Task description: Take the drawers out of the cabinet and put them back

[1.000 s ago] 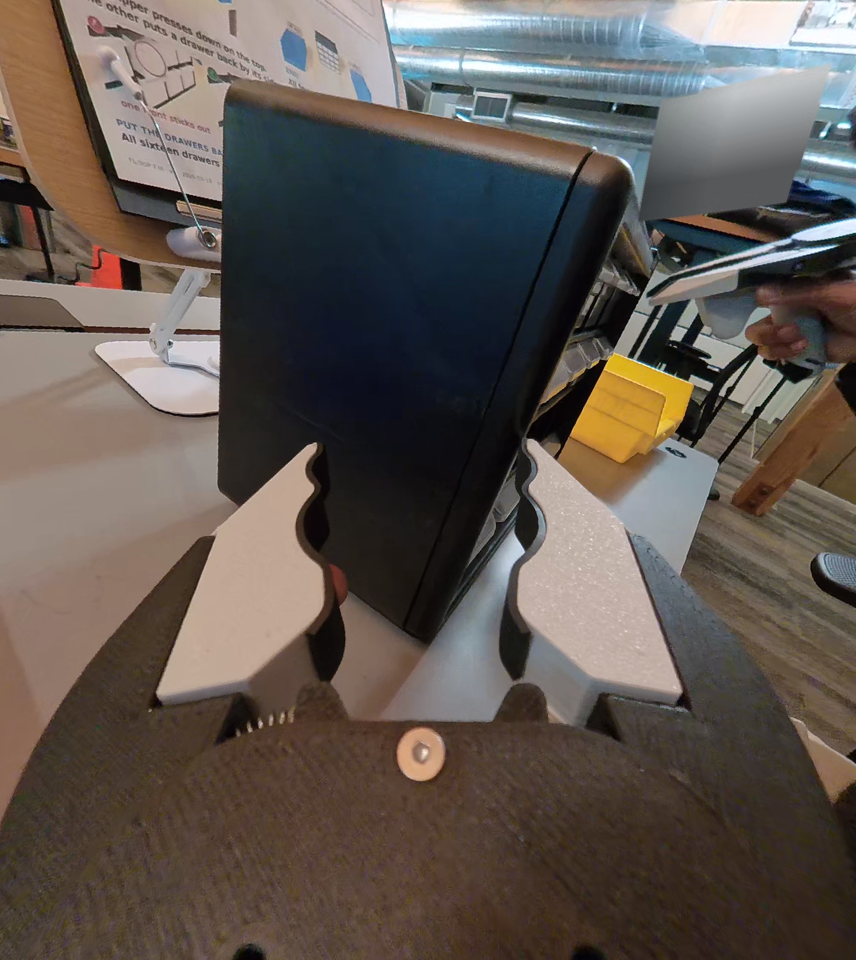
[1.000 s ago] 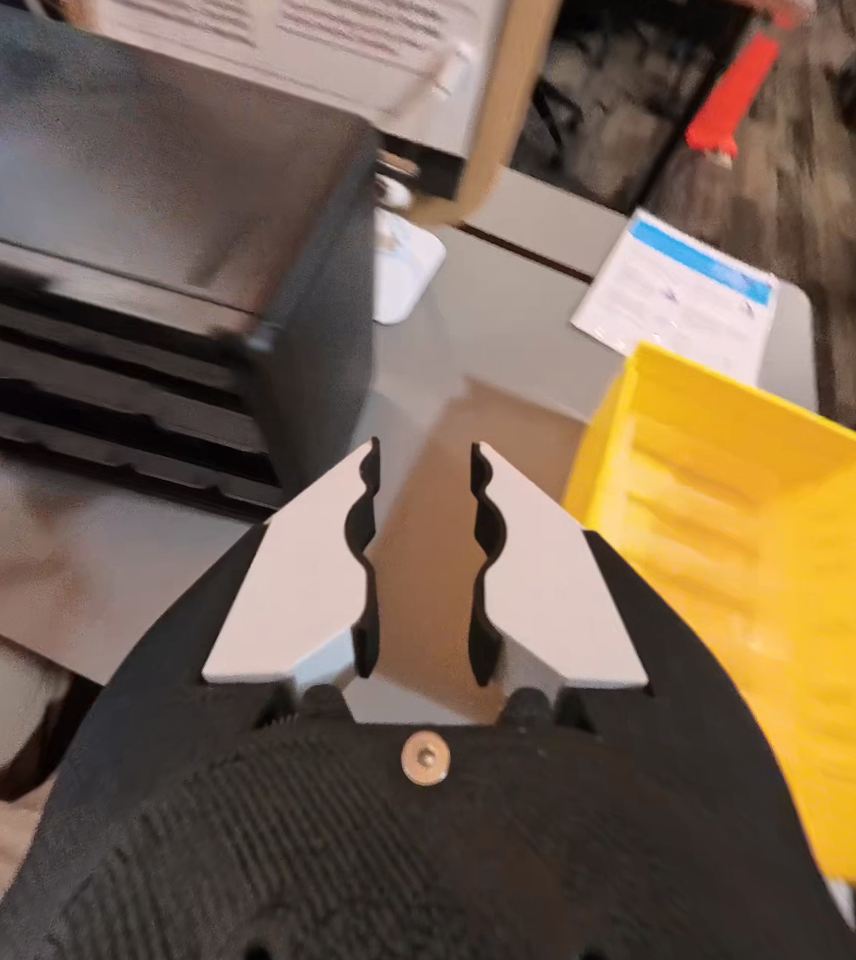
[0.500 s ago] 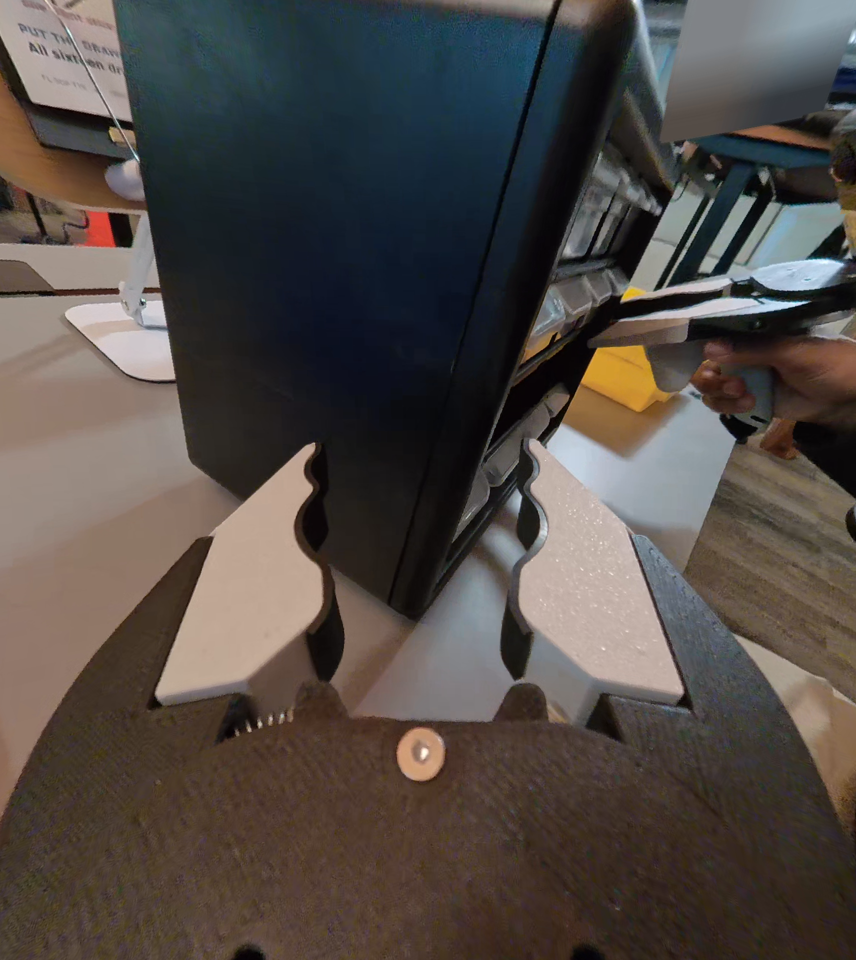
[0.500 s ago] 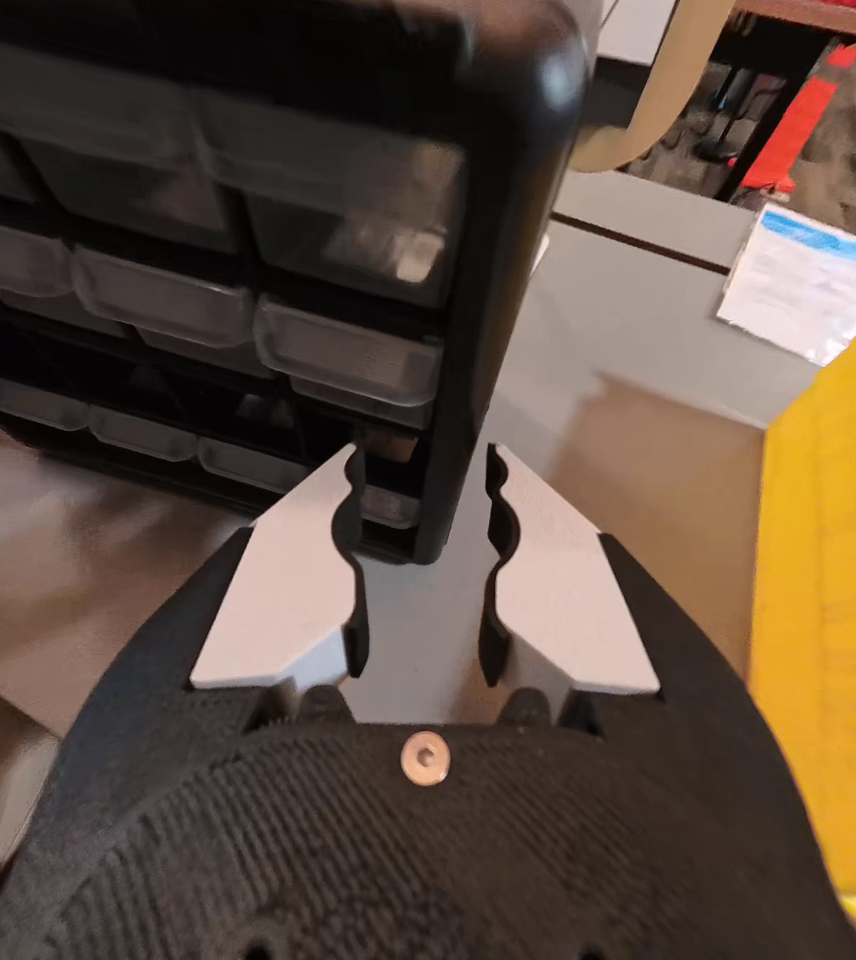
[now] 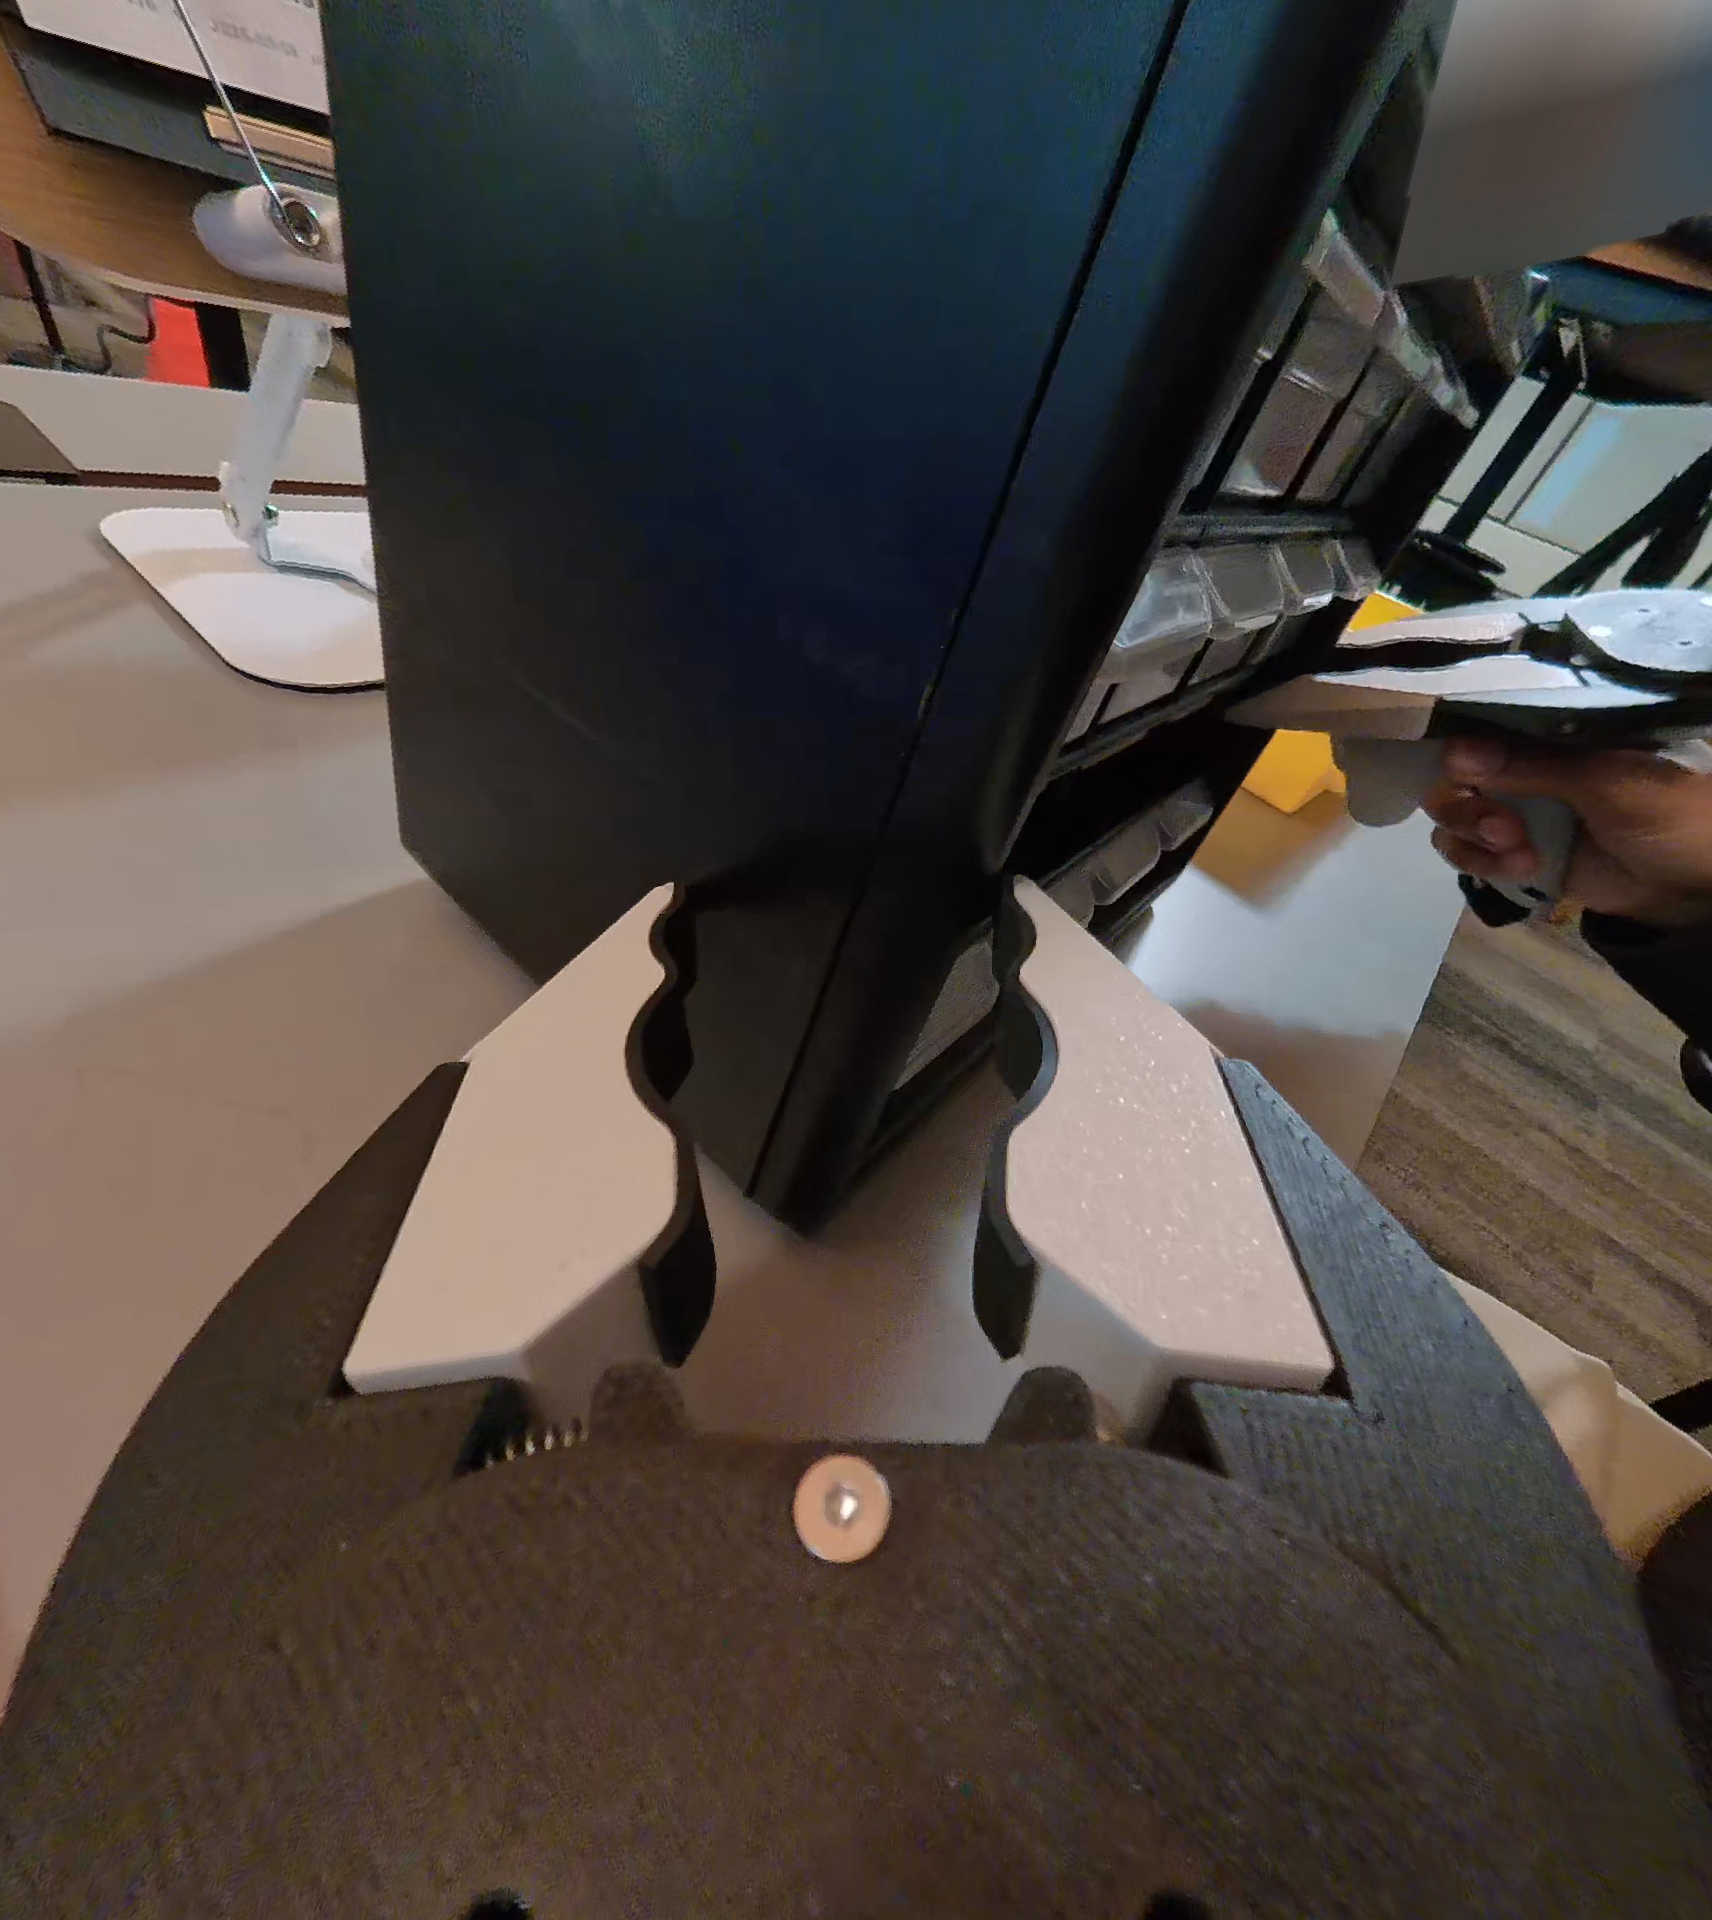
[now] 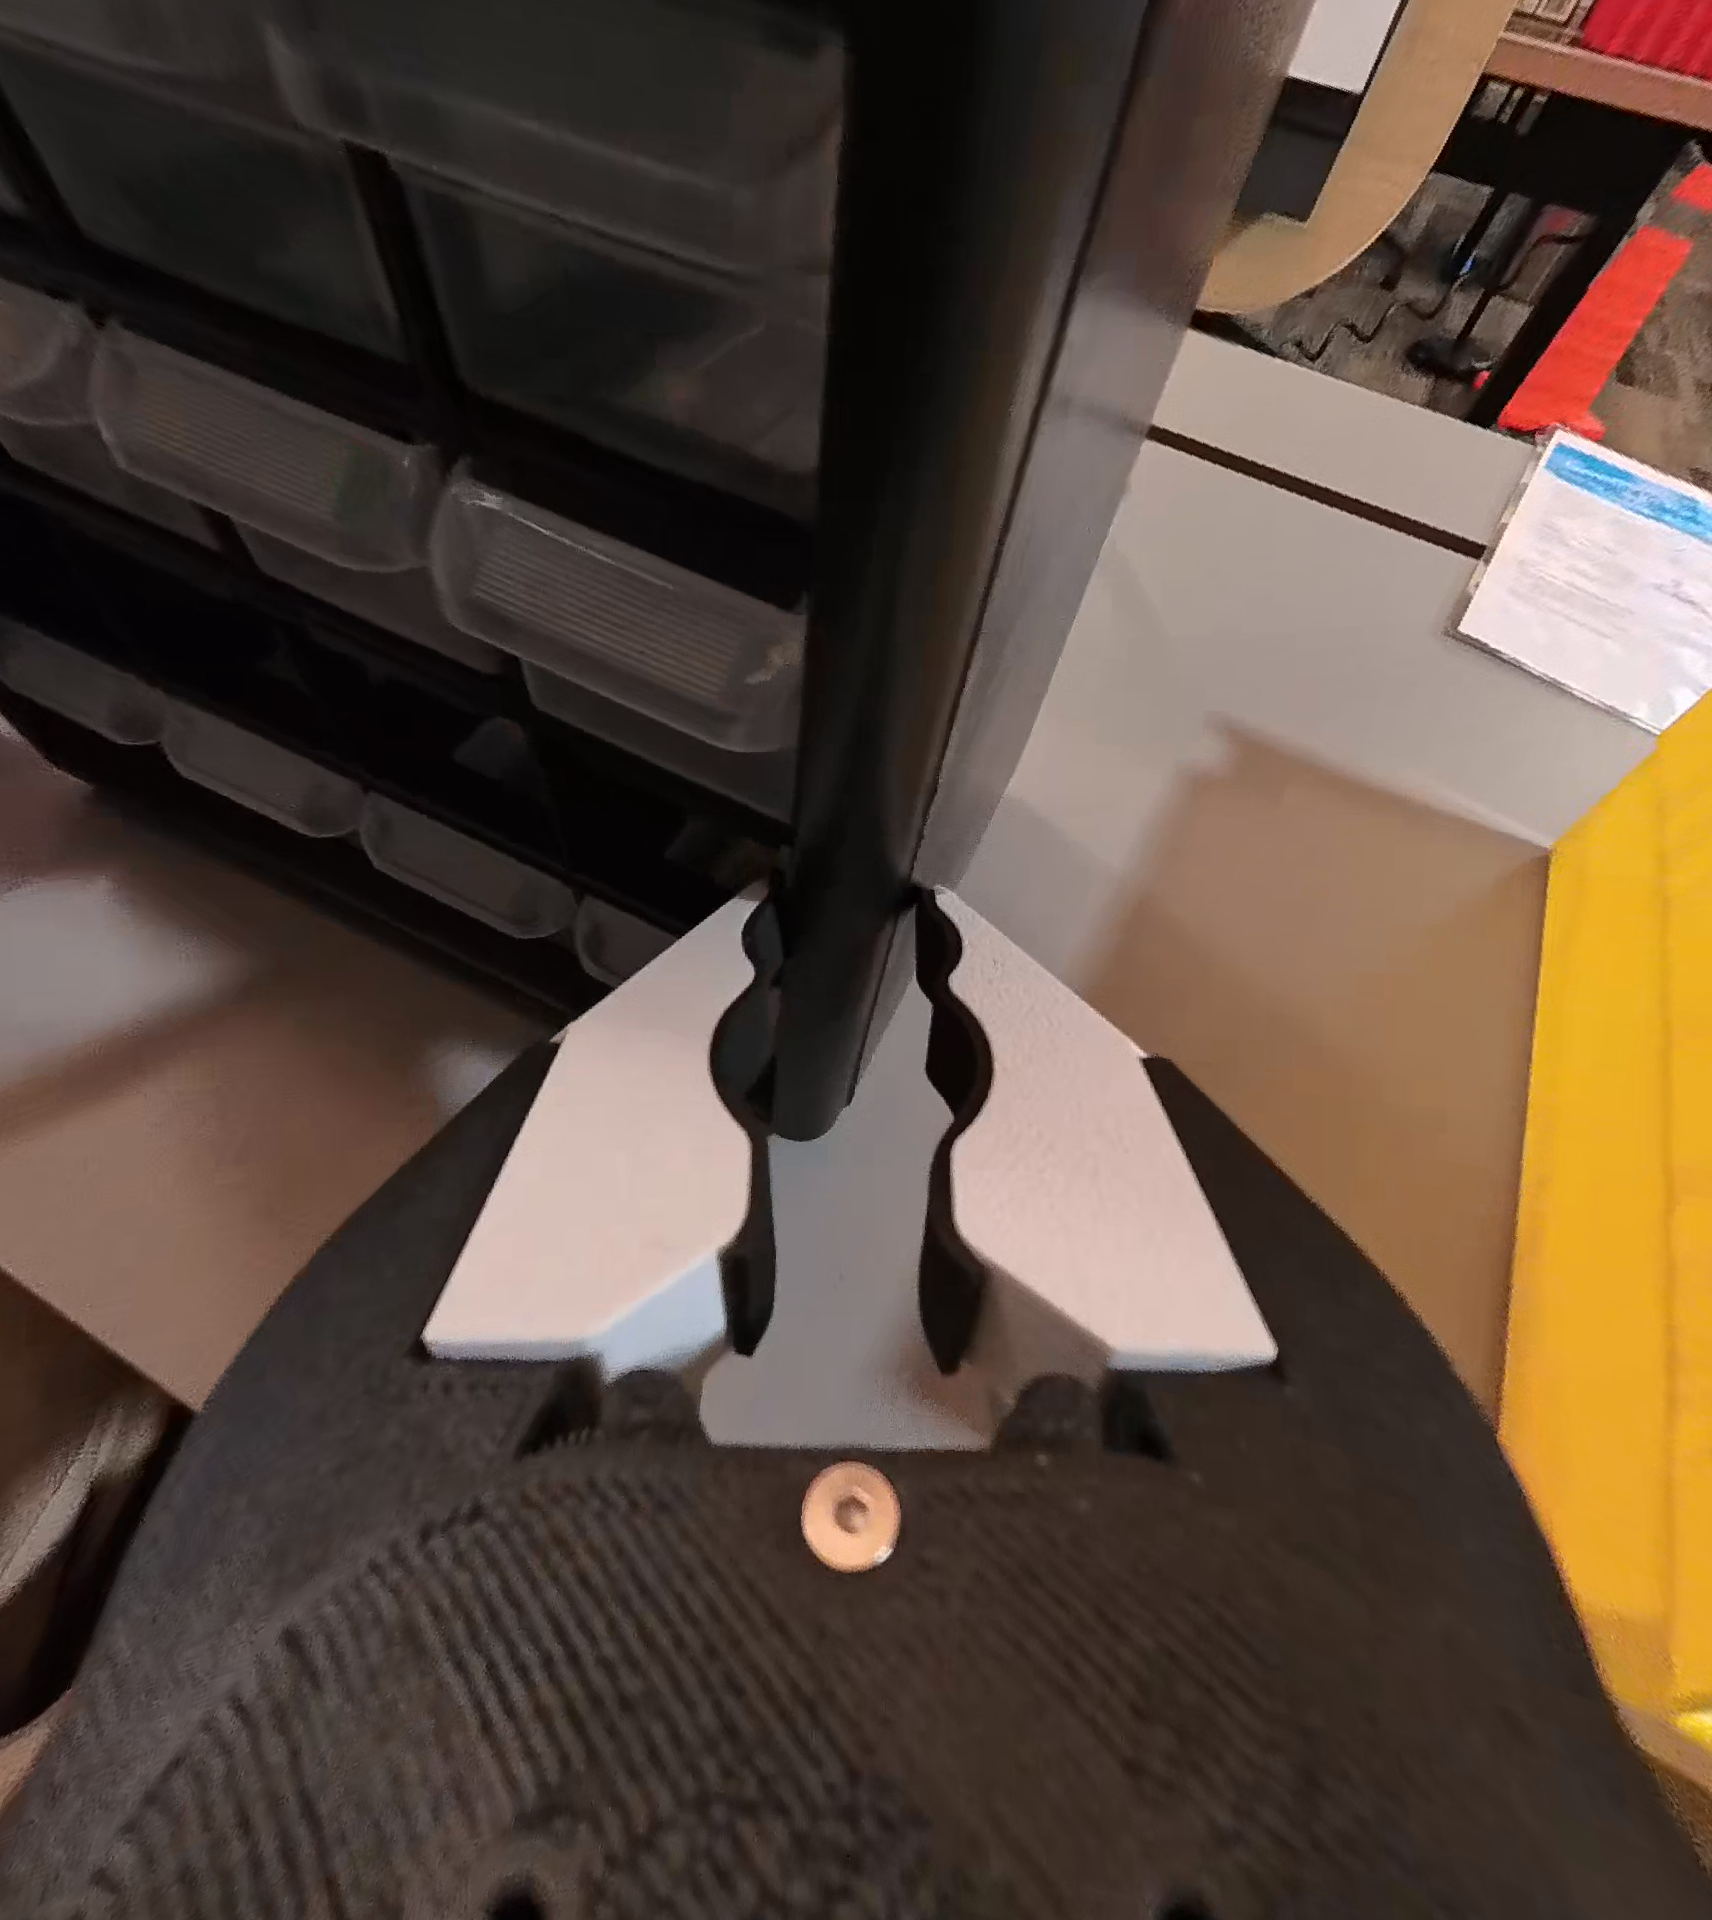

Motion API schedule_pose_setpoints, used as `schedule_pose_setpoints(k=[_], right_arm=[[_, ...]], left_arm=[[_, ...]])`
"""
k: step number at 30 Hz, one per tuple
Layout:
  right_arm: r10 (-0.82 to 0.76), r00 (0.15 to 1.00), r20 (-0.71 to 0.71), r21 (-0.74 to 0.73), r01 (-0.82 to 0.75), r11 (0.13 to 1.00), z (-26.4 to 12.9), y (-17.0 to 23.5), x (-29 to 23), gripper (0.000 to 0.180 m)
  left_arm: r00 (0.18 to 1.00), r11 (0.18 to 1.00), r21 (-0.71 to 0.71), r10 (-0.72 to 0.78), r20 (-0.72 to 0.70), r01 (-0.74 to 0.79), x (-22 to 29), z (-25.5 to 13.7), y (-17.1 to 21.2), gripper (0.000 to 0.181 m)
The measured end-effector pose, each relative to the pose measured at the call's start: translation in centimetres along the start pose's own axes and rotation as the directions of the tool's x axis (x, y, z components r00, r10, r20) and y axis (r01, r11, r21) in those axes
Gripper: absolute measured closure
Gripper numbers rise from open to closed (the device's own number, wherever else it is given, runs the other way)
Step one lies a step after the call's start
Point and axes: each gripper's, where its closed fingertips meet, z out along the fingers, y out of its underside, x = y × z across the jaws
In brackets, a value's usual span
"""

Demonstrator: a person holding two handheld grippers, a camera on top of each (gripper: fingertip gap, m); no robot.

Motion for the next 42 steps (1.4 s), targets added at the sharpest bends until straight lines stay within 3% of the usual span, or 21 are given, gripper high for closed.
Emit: schedule_pose_setpoints(k=[11,33,42], right_arm=[[0.030,0.999,-0.039,0.025,-0.029,0.999,-0.5,0.3,0.9,0.157],[0.078,0.996,0.037,0.113,-0.082,0.990,-0.5,0.1,1.0,0.154],[0.091,0.994,0.058,0.125,-0.098,0.987,-0.5,0.1,1.0,0.153]], left_arm=[[1.000,1.000,-0.001,0.009,0.003,-0.009,1.0,0.5,0.2,0.128],[0.999,1.000,0.004,0.021,0.025,-0.021,0.8,0.8,0.1,0.126],[0.999,0.999,-0.013,0.041,0.036,-0.040,0.4,0.7,0.2,0.118]])
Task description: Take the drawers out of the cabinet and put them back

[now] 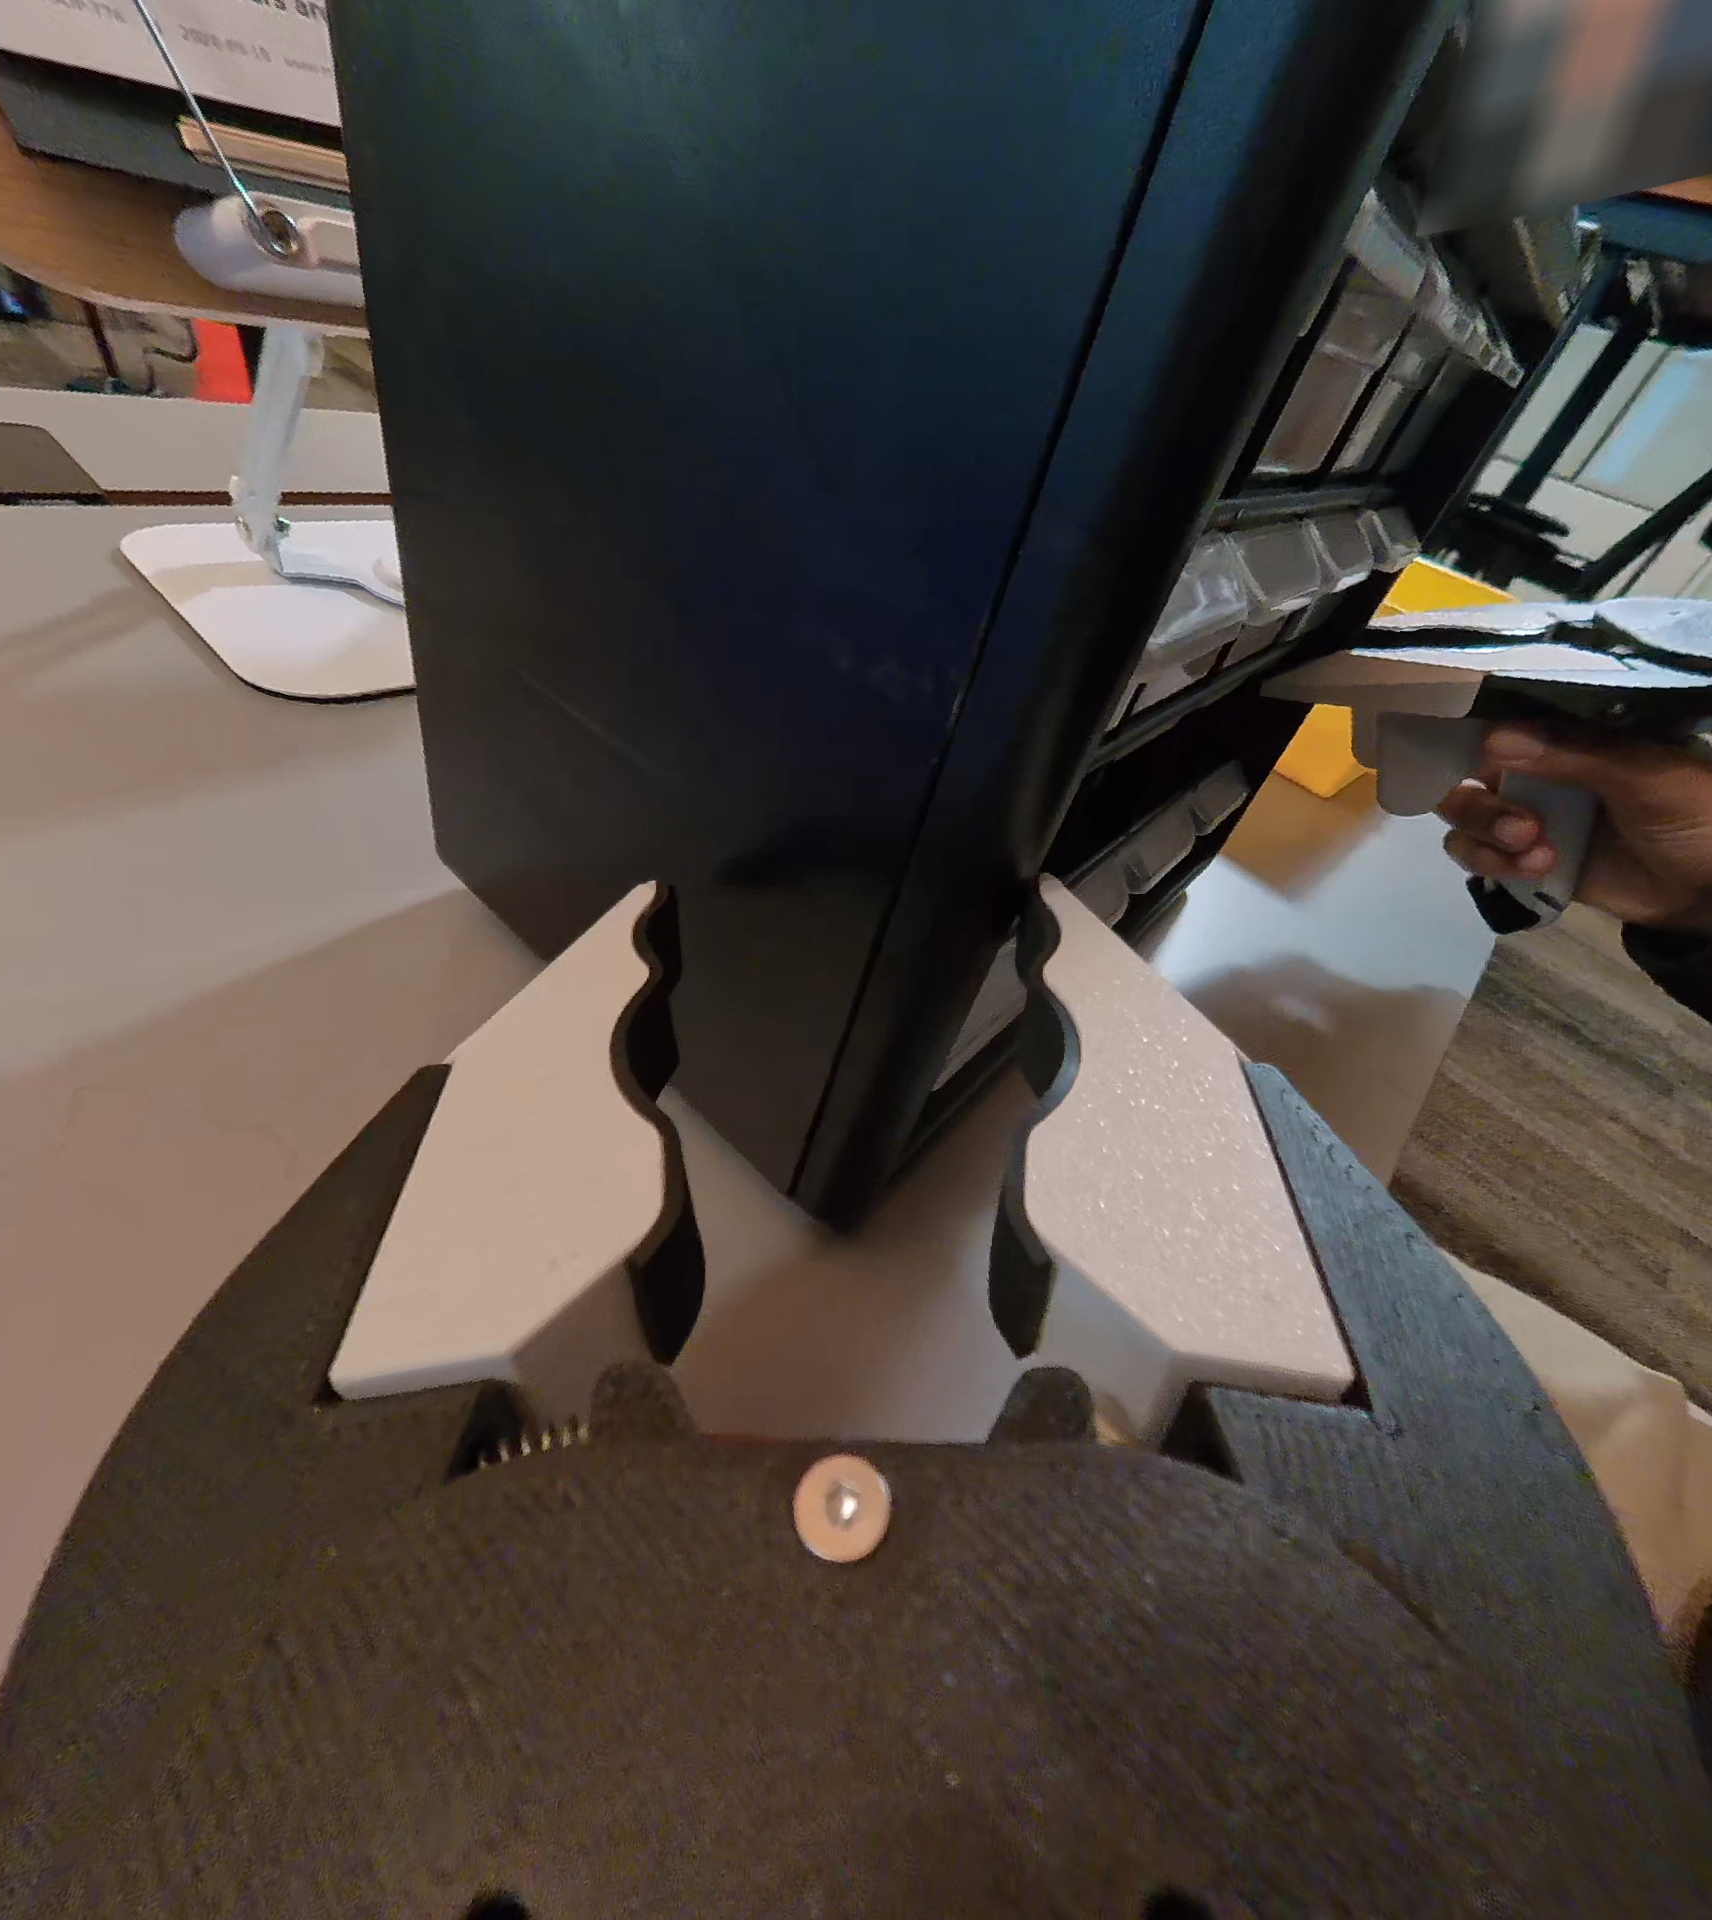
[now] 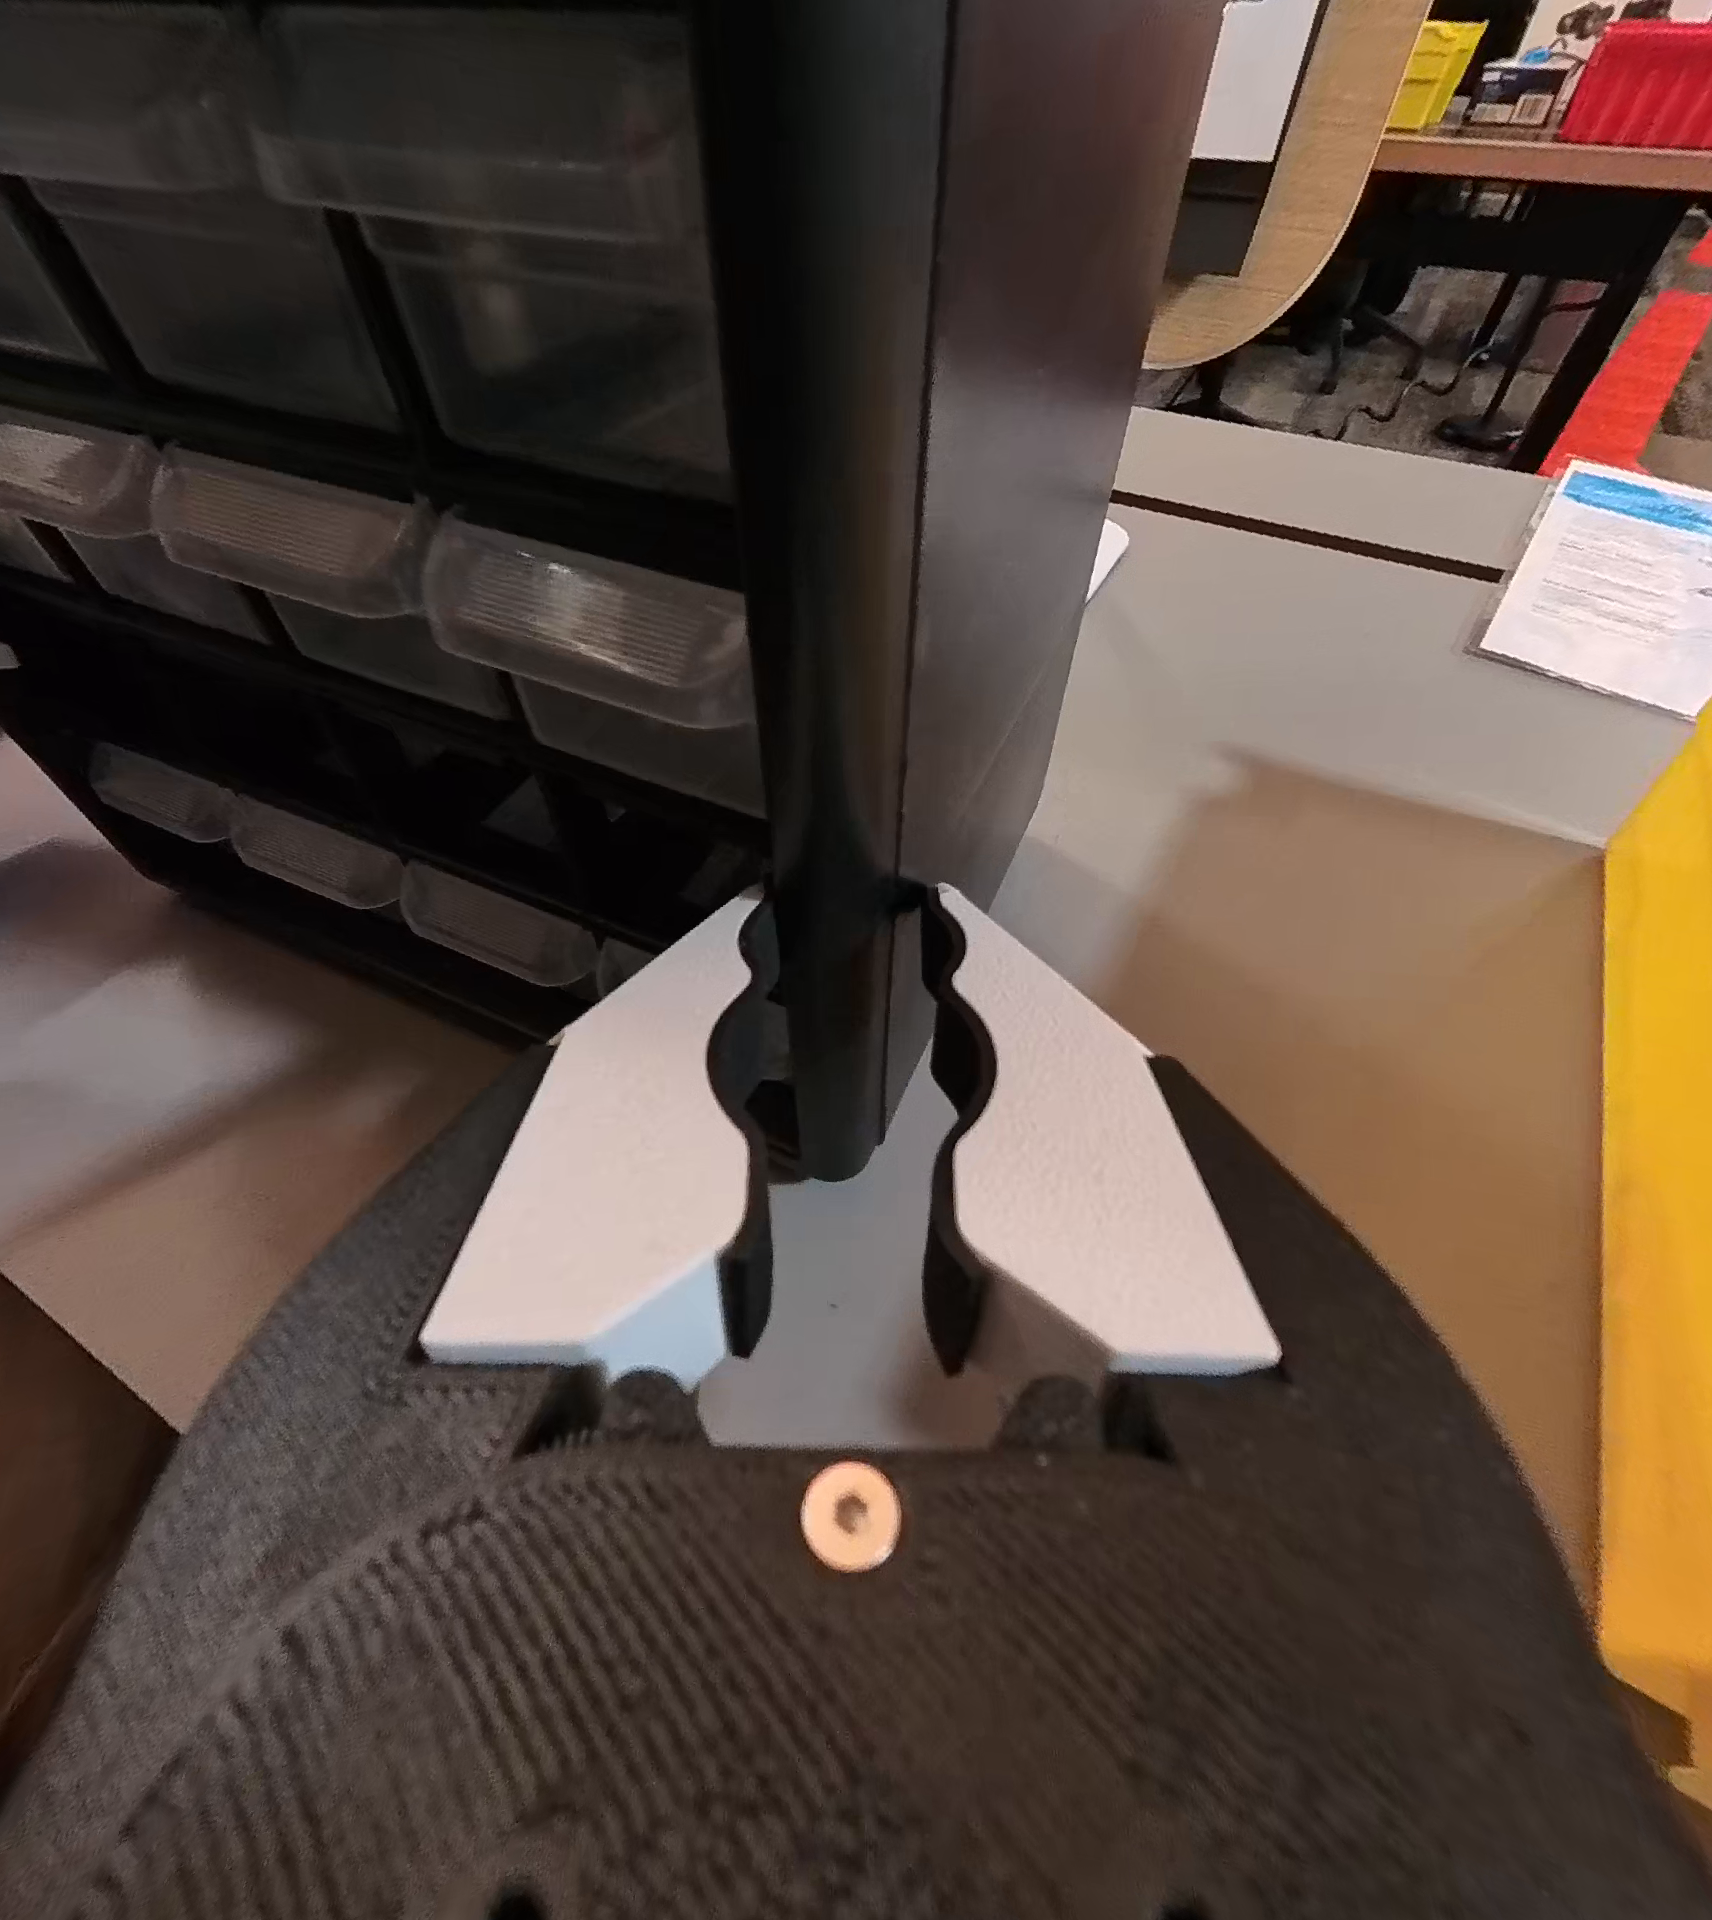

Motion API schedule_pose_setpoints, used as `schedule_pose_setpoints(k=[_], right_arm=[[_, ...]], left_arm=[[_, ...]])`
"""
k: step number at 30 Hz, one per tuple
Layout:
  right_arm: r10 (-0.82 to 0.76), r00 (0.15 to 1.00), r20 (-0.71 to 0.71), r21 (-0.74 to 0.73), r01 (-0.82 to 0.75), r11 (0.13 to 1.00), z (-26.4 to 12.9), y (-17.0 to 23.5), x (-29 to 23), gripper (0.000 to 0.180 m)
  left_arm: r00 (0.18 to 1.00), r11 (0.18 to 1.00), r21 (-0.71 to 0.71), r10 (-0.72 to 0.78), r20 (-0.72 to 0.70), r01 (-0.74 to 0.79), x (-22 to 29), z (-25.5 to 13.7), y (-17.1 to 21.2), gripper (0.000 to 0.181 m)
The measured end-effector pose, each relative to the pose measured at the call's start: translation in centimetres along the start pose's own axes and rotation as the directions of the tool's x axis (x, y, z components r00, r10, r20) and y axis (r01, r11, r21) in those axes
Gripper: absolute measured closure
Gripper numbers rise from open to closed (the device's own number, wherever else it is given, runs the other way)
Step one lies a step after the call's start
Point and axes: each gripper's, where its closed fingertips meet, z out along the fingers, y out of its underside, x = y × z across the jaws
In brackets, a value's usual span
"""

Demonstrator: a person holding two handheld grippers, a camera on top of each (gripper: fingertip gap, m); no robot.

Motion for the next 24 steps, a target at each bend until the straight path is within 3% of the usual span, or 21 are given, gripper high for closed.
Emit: schedule_pose_setpoints(k=[24], right_arm=[[-0.017,1.000,-0.007,-0.002,0.017,1.000,0.3,-0.1,-0.7,0.153]], left_arm=[[0.995,1.000,0.006,0.018,0.093,-0.019,-1.4,0.0,-0.2,0.123]])
